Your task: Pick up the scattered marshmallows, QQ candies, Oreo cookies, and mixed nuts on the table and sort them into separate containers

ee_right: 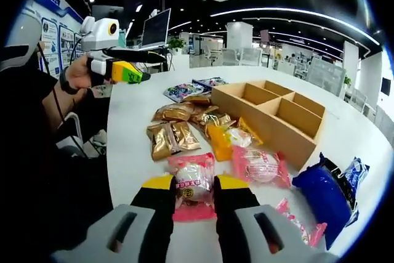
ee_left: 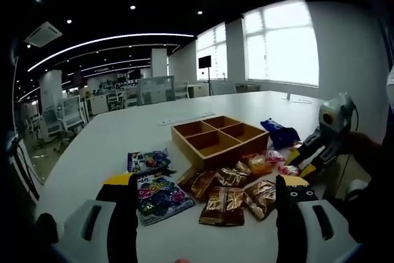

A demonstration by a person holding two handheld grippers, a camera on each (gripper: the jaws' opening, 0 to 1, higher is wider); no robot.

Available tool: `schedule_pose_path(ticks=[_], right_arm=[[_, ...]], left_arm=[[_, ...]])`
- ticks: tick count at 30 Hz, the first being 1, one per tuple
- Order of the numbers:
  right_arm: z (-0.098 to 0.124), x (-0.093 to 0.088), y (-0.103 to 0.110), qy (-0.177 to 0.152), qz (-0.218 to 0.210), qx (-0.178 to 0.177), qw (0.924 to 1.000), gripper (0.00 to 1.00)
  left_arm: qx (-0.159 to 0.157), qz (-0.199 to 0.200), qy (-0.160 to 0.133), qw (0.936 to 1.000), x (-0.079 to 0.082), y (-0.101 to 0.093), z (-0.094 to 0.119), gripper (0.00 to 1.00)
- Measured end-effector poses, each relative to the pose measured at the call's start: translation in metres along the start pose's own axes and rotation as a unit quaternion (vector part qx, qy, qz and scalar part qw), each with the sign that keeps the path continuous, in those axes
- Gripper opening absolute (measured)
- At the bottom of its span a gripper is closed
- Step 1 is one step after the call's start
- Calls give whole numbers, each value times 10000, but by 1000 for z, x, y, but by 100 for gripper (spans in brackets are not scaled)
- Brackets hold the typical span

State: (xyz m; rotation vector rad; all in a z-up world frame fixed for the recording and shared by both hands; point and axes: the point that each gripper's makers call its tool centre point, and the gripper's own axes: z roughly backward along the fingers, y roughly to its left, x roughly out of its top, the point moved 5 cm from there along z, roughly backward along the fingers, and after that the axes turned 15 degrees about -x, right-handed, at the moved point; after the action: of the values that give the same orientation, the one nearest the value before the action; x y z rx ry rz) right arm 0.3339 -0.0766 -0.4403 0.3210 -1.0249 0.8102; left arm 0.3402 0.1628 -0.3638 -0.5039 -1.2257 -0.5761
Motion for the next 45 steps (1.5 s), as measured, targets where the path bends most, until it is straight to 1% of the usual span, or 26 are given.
schedule_pose_path(ticks=[7, 13, 18, 24, 28, 36, 41, 43, 45], right_arm=[[0, 0, 0, 14, -78, 15, 10000, 17], [1, -1, -2, -13, -166, 25, 9999, 16], [2, -1, -4, -30, -195, -42, 9998, 16], [8, 1, -10, -92, -341, -103, 9993, 15], [15, 9, -14, -231, -410, -112, 9988, 15], [31, 35, -35, -580, -309, -417, 9970, 15], [37, 55, -48, -830, -223, -607, 9944, 15], [39, 65, -56, -973, -221, -739, 9923, 15], [41, 75, -63, -1095, -244, -793, 9905, 15]], left_arm=[[21, -41, -5, 10000, 1, 0, 1, 96], [35, -50, -5, 10000, 2, -1, 2, 96], [50, -45, -2, 10000, 2, -1, 4, 96], [56, -58, -10, 10000, 2, -1, 5, 96], [63, -68, -7, 10000, 3, -1, 6, 96], [72, -81, -8, 9999, 4, -2, 7, 96], [68, -87, -20, 9999, 4, -3, 7, 96], [62, -87, -7, 9999, 4, -4, 7, 96], [65, -93, 2, 9999, 3, -4, 8, 96]])
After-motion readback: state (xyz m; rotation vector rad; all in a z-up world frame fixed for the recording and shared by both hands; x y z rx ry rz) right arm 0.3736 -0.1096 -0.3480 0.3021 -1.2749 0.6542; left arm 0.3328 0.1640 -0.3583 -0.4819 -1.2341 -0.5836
